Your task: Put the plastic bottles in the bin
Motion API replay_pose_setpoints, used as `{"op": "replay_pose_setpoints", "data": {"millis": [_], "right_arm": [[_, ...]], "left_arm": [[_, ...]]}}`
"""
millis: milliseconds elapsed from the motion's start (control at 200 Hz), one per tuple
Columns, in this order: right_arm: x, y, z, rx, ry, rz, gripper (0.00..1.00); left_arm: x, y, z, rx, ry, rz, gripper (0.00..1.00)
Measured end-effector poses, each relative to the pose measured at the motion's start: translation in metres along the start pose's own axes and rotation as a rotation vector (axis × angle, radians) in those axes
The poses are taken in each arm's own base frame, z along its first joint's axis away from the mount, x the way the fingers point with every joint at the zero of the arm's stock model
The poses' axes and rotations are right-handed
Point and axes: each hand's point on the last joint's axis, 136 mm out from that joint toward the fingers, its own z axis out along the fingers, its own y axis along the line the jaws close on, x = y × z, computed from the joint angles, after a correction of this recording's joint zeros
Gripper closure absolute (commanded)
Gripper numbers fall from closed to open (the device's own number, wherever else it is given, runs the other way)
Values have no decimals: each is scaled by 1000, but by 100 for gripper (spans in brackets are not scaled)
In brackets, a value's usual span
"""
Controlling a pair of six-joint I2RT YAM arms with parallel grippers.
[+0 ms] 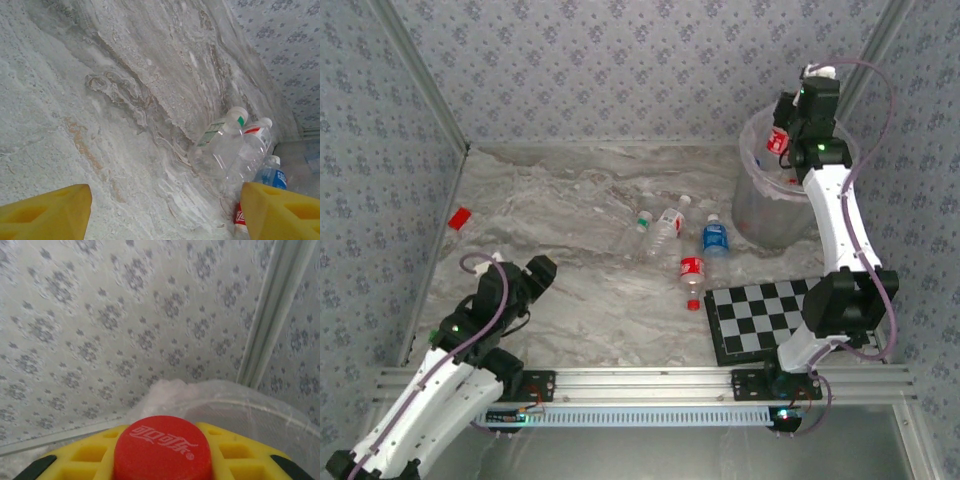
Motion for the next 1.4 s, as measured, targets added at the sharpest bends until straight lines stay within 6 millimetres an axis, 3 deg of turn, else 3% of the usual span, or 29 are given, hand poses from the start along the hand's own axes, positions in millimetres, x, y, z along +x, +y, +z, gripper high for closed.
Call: {"op": "replay_pose_setpoints", "data": {"millis": [220,680,935,1064,1164,1274,1399], "right_arm": [[54,-11,14,19,107,16,99],[82,-8,15,-14,92,49,93],[94,-4,15,-30,78,67,68],[92,-2,0,-54,92,81,35],[109,1,-11,-75,184,77,20],[117,-1,-23,-87,263,66,12],[101,-9,-42,-92,265,82,13]], "left_arm": [[5,2,5,-24,29,19,22],[21,-2,29,-76,127,126,22],[37,-22,47,-68,220,217,22],[39,-29,49,-53,226,235,22],[38,-34,53,-53,230,245,22],[39,-36,58,-60,236,253,22],[45,-34,66,-76,258,267,21]]}}
